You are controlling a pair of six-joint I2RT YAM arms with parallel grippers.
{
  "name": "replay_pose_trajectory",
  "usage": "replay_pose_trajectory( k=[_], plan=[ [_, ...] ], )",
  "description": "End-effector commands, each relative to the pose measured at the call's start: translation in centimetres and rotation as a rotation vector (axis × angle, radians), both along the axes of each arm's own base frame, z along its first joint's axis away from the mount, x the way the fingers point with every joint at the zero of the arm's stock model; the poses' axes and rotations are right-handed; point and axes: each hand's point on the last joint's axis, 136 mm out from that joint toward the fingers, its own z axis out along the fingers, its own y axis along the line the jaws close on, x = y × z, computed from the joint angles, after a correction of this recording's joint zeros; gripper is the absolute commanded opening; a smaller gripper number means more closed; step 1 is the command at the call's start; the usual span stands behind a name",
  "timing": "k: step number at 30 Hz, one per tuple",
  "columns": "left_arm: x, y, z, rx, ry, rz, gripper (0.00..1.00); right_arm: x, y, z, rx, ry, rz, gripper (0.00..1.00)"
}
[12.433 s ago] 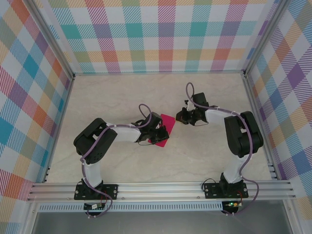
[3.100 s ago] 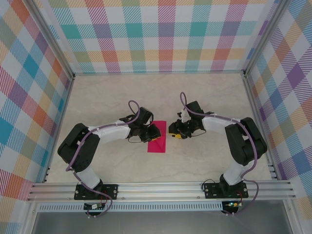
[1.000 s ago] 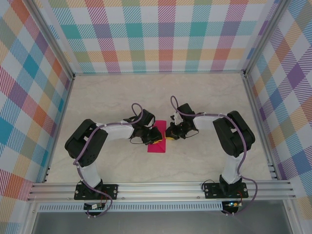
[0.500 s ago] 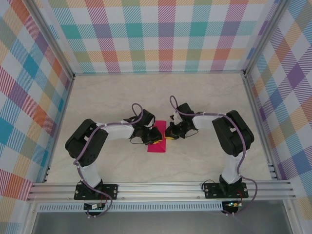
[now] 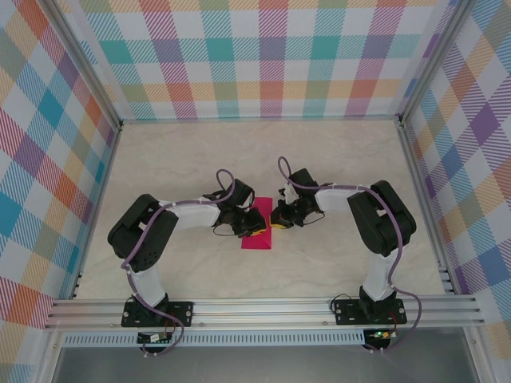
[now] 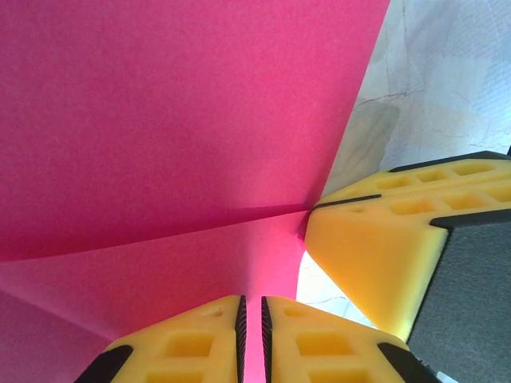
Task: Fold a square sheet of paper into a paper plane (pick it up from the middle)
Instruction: Fold the triangle a second time at the center of the table.
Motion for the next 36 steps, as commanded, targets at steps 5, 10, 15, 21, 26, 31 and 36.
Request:
replay_pose_trajectory(
  k=[5,10,15,21,26,31,36],
  plan=[
    [-0.3,-0.5,-0.3,-0.003,0.019,-0.022,0.16,0.3,-0.2,-0.3,-0.029,-0.008,0.001,0.06],
    [-0.3,-0.4,-0.5,0.002,0.022,-0.023,0.15,0.4,-0.2,-0.3,-0.035,-0.008,-0.001,0.06],
    [-0.5,-0.3,-0.8,0.013,0.030,-0.022,0.15,0.4,-0.2,-0.1,-0.034,-0.006,-0.004,0.08],
    [-0.6,0.1,-1.1,0.036,0.042,-0.013,0.14,1.0,-0.3,2.1,-0.031,-0.054,-0.024,0.15],
    [-0.5,0.3,-1.0,0.043,0.040,-0.009,0.13,0.9,-0.4,3.2,-0.020,-0.078,-0.019,0.18],
    [-0.6,0.3,-1.1,0.047,0.043,-0.009,0.13,0.2,0.3,2.8,0.023,-0.041,0.010,0.13],
    [-0.7,0.4,-1.3,0.050,0.047,-0.006,0.13,-0.1,1.2,2.6,0.049,-0.023,0.038,0.12]
  ],
)
